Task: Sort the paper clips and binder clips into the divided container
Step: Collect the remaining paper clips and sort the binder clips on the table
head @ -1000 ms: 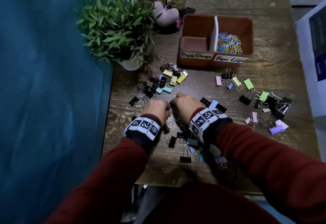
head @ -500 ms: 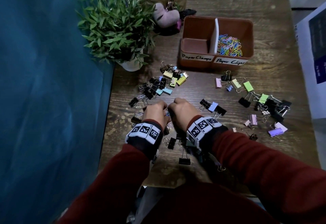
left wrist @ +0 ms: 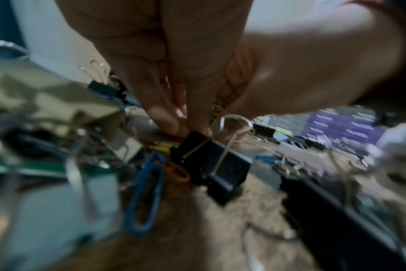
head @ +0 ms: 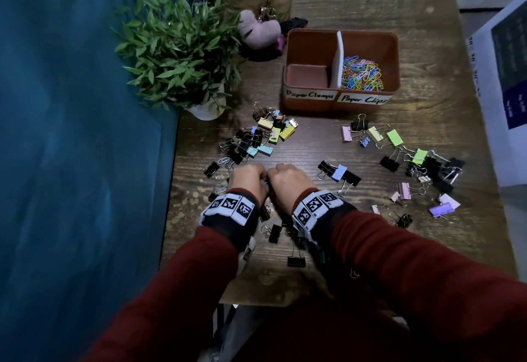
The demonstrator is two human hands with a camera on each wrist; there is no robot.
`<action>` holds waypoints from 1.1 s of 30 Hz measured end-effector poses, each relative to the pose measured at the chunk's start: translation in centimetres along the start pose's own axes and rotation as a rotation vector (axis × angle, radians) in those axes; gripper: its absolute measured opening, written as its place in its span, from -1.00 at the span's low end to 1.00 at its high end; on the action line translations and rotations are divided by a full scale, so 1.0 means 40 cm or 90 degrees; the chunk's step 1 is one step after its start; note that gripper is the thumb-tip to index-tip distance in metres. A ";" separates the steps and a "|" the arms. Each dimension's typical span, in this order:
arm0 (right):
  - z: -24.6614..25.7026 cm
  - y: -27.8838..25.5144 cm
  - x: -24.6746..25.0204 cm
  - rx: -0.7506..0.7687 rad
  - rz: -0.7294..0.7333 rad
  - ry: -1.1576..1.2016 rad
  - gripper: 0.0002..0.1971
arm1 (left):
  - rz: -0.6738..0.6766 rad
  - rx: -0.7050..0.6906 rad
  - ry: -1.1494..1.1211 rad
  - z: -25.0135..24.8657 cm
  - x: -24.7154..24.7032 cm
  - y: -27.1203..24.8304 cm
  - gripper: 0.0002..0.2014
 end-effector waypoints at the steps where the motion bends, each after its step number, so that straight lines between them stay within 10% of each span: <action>1: 0.000 0.005 0.001 0.002 0.009 -0.006 -0.76 | -0.002 0.008 0.001 -0.001 0.003 0.000 -0.87; 9: -0.061 -0.004 0.079 -0.210 0.020 0.155 -0.86 | 0.047 0.077 -0.066 0.004 0.043 0.001 -0.74; 18: -0.303 0.085 0.400 -0.382 -0.370 0.225 -0.81 | 0.052 -0.114 0.177 0.030 0.062 -0.038 -0.70; 21: -0.380 0.148 0.444 -0.405 -0.364 0.132 -0.73 | 0.056 -0.160 0.158 0.017 0.052 -0.037 -0.64; 27: -0.374 0.162 0.391 -0.312 -0.259 0.053 -0.44 | 0.037 -0.140 0.123 0.026 0.077 -0.022 -0.65; 30: -0.298 0.094 0.332 -0.149 -0.331 0.069 -0.61 | -0.001 -0.092 0.121 0.072 0.105 -0.048 -0.73; 33: -0.199 0.012 0.230 0.004 -0.133 0.091 -0.79 | -0.042 -0.030 0.108 0.103 0.120 -0.084 -0.74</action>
Point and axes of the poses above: each hand's wrist, its own y-axis towards the middle knuckle, its own x-axis out of the back of the hand, z = x × y, the point moved 1 cm from there along y, towards the middle knuckle, and after that the axes turned 11 degrees about -z, right-handed, at the moved point
